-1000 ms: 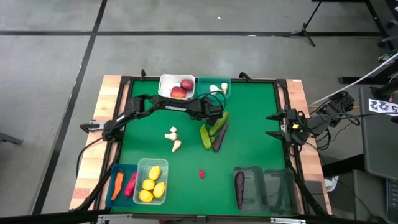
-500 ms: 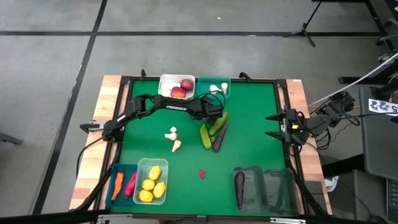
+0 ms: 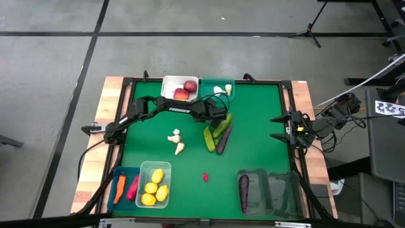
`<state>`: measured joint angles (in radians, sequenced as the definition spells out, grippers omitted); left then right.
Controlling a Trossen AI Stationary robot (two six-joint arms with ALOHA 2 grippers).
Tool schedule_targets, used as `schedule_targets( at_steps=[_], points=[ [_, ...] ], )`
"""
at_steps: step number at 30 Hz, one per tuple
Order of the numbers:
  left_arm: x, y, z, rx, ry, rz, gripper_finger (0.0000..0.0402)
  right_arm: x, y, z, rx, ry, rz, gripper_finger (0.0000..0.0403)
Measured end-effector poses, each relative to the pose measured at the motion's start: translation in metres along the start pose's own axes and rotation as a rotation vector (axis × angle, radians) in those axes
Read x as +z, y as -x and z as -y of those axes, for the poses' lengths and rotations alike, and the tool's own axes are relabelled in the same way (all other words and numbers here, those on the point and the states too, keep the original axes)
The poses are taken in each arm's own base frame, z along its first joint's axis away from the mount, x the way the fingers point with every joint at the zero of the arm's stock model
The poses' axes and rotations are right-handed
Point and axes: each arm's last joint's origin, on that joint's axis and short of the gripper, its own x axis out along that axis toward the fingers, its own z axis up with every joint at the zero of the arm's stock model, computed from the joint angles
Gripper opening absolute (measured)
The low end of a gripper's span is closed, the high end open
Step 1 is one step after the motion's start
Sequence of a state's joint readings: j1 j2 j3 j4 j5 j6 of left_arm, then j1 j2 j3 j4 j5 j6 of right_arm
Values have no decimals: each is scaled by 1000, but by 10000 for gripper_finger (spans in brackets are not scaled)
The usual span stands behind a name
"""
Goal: Sort produce into baskets
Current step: Put the white garlic into the green bin
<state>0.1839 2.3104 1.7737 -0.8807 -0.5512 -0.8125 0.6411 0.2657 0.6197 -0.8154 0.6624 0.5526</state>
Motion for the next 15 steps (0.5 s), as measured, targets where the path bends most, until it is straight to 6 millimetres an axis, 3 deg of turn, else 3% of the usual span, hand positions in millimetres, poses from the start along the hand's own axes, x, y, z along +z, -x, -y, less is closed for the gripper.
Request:
schedule_targets(
  at_steps=[9,15],
  points=[
    [-8,8,8,-56,-51,-37,66,0,0,0,0,0,0,360],
    [-1,34,5,-104,-60,-15,44,0,0,0,0,-1,0,360]
  ],
)
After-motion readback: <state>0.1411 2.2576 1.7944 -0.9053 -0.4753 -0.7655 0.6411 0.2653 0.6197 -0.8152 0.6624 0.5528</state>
